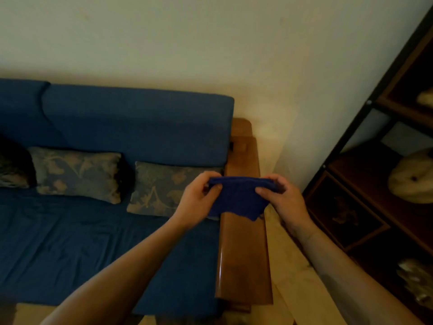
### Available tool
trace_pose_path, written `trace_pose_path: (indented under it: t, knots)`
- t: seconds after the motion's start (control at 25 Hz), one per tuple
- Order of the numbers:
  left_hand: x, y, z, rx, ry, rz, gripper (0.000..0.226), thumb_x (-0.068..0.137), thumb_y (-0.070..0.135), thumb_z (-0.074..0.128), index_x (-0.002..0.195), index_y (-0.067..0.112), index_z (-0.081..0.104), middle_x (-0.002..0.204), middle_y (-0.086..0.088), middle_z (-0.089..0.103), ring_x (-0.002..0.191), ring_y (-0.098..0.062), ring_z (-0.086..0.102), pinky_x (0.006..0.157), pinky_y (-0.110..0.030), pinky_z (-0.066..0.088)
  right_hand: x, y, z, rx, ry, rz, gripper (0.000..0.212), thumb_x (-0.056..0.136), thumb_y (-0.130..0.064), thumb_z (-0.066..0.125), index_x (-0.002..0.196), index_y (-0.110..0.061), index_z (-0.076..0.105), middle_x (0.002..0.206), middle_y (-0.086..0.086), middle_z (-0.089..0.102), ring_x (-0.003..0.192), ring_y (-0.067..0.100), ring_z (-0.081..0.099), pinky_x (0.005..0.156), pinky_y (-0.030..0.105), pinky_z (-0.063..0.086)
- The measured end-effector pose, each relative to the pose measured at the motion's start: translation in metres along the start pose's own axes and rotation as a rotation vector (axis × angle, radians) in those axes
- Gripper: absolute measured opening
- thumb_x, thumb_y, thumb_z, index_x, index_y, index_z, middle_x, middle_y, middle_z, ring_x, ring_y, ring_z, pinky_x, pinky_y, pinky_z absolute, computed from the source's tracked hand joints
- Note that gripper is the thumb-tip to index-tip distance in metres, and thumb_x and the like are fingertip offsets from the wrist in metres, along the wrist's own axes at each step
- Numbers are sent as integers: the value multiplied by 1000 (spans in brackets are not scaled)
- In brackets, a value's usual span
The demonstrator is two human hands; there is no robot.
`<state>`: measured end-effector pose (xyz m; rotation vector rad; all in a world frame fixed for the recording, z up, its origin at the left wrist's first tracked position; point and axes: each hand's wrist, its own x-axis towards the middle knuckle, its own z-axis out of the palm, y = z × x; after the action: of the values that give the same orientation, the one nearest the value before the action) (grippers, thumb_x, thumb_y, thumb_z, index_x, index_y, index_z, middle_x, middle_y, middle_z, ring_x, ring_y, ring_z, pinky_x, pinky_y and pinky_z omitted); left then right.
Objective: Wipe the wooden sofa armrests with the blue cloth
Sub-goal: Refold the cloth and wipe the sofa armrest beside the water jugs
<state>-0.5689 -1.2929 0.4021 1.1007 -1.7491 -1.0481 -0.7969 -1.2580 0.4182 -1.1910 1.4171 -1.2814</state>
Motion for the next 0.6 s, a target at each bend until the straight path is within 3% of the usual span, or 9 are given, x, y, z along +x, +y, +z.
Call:
trace_pose_path:
  t: [0.16,0.4,0.6]
  knots:
    - [12,54,-31,-73,177,114,23,101,13,54,104,35,58,95,6,65,79,-6,62,67,-25,51,22,-69,10,63,-63,-197,24,86,2,71,96,-20,67,94,-3,71,81,1,68,67,18,55]
    - [5,91,-58,-10,375,121,17,102,15,51,112,28,59,105,6,66,89,-25,65,74,-41,54,43,-104,30,103,-148,-288,18,87,-6,72,101,-18,69,111,7,69,97,16,66,77,25,57]
    - [-33,103,-84,50,594,108,19,102,13,52,110,28,61,101,12,67,86,-8,64,72,-31,55,40,-119,75,173,-320,-335,20,90,-5,69,96,-24,68,104,-2,69,87,2,67,69,19,55]
